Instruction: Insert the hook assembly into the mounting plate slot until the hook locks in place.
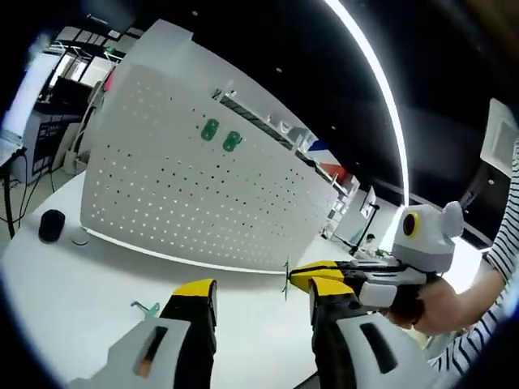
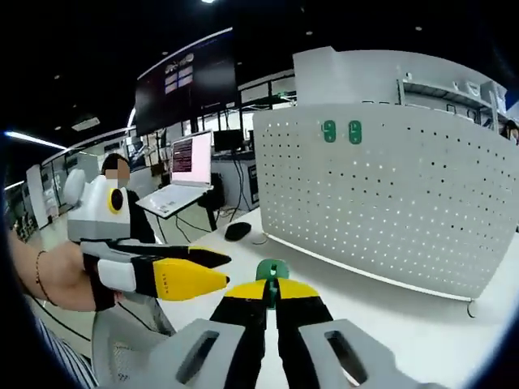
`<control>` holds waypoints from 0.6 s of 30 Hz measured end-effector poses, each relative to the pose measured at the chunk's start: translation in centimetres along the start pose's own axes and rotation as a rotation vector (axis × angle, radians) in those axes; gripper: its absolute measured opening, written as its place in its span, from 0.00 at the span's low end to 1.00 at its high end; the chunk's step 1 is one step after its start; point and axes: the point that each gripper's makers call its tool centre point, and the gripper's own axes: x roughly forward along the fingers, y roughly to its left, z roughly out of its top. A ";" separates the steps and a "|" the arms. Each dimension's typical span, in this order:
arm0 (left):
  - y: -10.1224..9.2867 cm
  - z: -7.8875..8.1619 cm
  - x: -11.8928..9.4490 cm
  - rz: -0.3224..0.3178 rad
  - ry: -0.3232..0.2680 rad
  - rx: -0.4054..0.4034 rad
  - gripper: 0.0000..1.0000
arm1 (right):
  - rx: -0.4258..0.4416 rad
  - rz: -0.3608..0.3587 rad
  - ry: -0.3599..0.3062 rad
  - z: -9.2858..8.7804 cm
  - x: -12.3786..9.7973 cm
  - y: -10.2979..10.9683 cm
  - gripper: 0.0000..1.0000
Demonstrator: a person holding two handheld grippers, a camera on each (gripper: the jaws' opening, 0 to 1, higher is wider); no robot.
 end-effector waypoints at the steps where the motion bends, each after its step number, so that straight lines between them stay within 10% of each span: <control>1: 0.2 -0.1 -0.2 0.008 0.001 0.008 0.50 | -0.002 -0.002 -0.004 0.1 0.0 0.0 0.00; 5: 0.5 -1.0 -0.6 0.027 0.023 -0.015 0.59 | -0.121 -0.025 -0.007 0.4 0.2 0.3 0.00; 18: 0.3 -4.2 -1.3 0.057 0.099 0.038 0.79 | -0.117 -0.059 -0.056 1.1 0.8 0.3 0.00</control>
